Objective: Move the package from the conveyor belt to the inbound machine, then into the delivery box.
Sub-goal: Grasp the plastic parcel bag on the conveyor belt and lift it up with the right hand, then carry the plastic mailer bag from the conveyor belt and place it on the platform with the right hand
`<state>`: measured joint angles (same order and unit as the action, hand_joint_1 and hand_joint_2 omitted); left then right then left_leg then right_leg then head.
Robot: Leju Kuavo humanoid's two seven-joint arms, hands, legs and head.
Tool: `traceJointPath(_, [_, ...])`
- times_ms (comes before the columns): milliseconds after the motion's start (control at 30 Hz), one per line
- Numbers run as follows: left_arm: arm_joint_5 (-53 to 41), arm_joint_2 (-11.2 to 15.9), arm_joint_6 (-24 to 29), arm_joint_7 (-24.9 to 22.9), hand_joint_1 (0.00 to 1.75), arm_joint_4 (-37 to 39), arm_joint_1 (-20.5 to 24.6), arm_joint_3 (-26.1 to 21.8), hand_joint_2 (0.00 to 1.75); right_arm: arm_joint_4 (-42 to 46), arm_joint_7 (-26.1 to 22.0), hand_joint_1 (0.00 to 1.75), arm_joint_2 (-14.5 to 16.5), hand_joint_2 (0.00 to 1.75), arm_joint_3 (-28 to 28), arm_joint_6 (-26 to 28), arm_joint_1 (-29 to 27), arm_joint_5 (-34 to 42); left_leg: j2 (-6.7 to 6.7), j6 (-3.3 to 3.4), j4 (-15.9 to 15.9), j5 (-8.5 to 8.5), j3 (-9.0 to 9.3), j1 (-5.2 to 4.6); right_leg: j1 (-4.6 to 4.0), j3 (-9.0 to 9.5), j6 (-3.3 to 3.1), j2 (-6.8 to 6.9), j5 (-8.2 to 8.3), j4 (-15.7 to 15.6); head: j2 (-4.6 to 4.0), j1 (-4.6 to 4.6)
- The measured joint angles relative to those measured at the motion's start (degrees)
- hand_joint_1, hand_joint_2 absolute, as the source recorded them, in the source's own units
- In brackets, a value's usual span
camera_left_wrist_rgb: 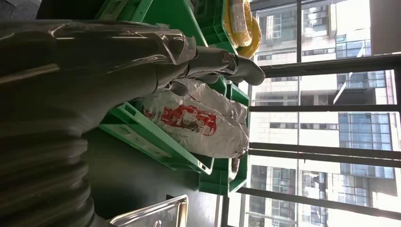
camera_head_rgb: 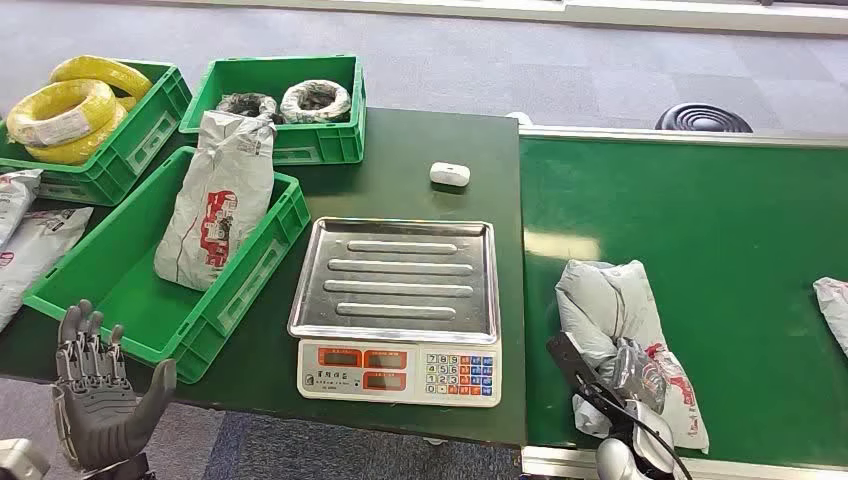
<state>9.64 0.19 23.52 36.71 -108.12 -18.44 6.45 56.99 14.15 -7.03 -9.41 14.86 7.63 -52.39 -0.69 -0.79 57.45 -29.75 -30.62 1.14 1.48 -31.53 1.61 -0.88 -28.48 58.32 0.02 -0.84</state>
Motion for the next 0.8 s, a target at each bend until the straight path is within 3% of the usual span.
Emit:
traceJointPath(200, [-0.9, -0.9, 0.0, -0.4, 0.0, -1.0, -0.8, -0.5, 1.75, 2.5, -2.5, 1.75, 0.2, 1.75, 1.3, 1.7, -1.3, 2.0, -0.01, 0.0, 0.0, 0.0, 0.01, 0.0, 0.0, 0.05, 0.0, 0.0, 0.0, 0.0, 0.0, -0.01])
traceJointPath(333, [-1.7, -2.4, 0.3, -0.5, 0.0, -2.8, -1.5, -1.3, 1.75, 5.5, -6.9, 1.75, 0.3, 1.75, 3.0, 8.3, -2.2, 2.7, -0.01, 0.0, 0.0, 0.0, -0.13, -0.02, 0.02, -0.03, 0.0, 0.0, 0.02, 0.0, 0.0, -0.01])
traceJointPath(467, [-3.3, -3.8, 0.2, -0.6, 0.0, -4.0, -1.7, -1.5, 1.75, 11.2, -17.3, 1.75, -0.1, 1.75, 4.9, 19.9, -0.8, 5.6, 0.01, 0.01, 0.0, 0.02, -0.29, -0.02, 0.03, -0.18, 0.01, -0.02, 0.06, 0.0, 0.0, -0.02])
traceJointPath(567, [-5.6, -5.1, -0.8, -0.8, 0.0, -3.9, -0.9, -1.4, 1.75, 15.6, -26.3, 1.75, 0.6, 1.75, 5.4, 23.8, 3.1, 7.4, 0.08, 0.0, 0.0, 0.03, -0.3, -0.01, 0.02, -0.25, -0.02, -0.1, 0.1, 0.1, 0.0, -0.02])
traceJointPath(667, [-6.9, -6.1, -2.3, -0.9, 0.0, -3.5, 0.9, -1.3, 1.75, 17.1, -28.1, 1.75, 1.6, 1.75, 2.9, 21.2, 9.5, 8.9, 0.1, -0.03, 0.0, 0.09, -0.28, -0.01, 0.01, -0.26, -0.05, -0.12, 0.11, 0.1, 0.0, -0.02])
traceJointPath(733, [-7.6, -6.5, -4.0, -1.2, 0.0, -3.2, 2.3, -1.4, 1.75, 16.7, -28.2, 1.75, 2.5, 1.75, -0.2, 14.0, 14.6, 11.5, 0.11, -0.08, 0.0, 0.14, -0.28, 0.0, 0.0, -0.28, -0.09, -0.13, 0.14, 0.2, 0.0, -0.01])
traceJointPath(800, [-8.3, -6.8, -6.3, -1.7, 0.0, -2.7, 4.1, -1.4, 1.75, 15.0, -28.4, 1.75, 4.0, 1.75, -4.0, 3.2, 19.9, 14.1, 0.15, -0.13, 0.0, 0.18, -0.27, 0.0, 0.0, -0.33, -0.13, -0.16, 0.18, 0.2, 0.0, -0.01])
